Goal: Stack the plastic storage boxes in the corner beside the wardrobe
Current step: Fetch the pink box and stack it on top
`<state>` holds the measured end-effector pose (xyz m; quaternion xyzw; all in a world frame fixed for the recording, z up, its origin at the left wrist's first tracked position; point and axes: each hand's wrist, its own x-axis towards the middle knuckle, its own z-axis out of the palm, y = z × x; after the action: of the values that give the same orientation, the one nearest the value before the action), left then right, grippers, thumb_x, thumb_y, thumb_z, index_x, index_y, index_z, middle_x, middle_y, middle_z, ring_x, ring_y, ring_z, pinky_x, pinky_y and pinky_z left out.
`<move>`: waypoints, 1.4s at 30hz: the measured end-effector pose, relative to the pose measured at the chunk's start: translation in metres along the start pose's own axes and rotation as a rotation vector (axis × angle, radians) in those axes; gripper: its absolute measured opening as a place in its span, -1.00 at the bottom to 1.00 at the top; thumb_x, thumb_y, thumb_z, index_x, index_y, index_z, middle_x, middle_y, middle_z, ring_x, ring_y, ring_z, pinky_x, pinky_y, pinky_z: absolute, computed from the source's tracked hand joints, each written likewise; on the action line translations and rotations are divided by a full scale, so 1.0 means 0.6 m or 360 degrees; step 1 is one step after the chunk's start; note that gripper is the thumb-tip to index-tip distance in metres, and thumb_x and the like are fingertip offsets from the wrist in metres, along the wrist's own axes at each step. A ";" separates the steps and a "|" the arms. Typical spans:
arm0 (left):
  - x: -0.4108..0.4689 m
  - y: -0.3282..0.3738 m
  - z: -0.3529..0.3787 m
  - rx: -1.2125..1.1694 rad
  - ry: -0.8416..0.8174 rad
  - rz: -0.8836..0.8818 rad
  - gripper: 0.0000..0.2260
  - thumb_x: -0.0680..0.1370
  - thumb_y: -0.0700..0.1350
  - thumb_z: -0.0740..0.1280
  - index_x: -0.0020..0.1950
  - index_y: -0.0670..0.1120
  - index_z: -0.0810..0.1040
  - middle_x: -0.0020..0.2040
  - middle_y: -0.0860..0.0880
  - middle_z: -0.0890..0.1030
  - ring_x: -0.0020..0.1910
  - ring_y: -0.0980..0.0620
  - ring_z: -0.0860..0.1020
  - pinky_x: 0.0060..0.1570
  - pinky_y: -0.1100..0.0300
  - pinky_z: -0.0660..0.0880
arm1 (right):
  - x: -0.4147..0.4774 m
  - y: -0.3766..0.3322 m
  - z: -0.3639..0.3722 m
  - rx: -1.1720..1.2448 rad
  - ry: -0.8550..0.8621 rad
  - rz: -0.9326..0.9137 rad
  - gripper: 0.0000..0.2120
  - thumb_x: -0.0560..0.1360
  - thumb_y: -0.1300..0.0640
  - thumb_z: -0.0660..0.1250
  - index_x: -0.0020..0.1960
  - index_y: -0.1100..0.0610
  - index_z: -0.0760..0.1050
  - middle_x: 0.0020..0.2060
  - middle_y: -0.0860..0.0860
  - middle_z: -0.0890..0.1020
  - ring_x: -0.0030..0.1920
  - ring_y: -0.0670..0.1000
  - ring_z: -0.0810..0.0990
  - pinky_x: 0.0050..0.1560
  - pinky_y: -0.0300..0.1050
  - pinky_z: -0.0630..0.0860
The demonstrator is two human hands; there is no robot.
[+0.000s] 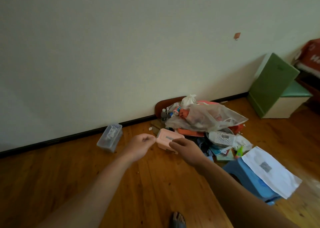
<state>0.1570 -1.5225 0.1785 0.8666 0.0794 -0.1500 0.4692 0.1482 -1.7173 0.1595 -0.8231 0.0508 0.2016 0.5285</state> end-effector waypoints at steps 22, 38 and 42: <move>0.478 0.098 0.033 0.0044 -0.0251 -0.0170 -0.80 0.60 0.09 0.24 0.17 0.11 0.54 0.02 0.18 0.54 0.00 0.22 0.51 -0.24 0.33 0.36 | 0.426 -0.009 -0.174 0.0019 0.0083 0.0264 -0.67 0.53 -0.16 0.26 0.23 -0.07 0.50 0.05 -0.12 0.58 -0.01 -0.16 0.52 -0.15 -0.24 0.41; 0.809 -0.021 0.032 0.0057 -0.0560 -0.0503 -0.78 0.60 0.11 0.22 0.19 0.11 0.53 0.03 0.15 0.57 0.01 0.21 0.51 -0.25 0.31 0.35 | 0.731 0.086 -0.138 0.0045 0.0362 0.0729 -0.57 0.51 -0.24 0.23 0.28 -0.03 0.49 0.08 -0.10 0.59 0.04 -0.08 0.54 0.07 -0.04 0.51; 0.848 -0.059 0.070 0.0073 -0.0587 -0.0617 -0.76 0.61 0.09 0.22 0.25 0.10 0.51 0.11 0.10 0.57 0.10 0.12 0.51 -0.13 0.25 0.37 | 0.766 0.149 -0.137 -0.0014 0.0386 0.0816 -0.49 0.52 -0.25 0.20 0.36 -0.01 0.41 0.22 -0.06 0.55 0.13 -0.06 0.51 0.11 -0.08 0.46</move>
<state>0.6188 -1.5399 -0.0414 0.8038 0.1535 -0.3941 0.4185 0.5642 -1.7699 -0.0638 -0.8037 0.3194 0.2290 0.4468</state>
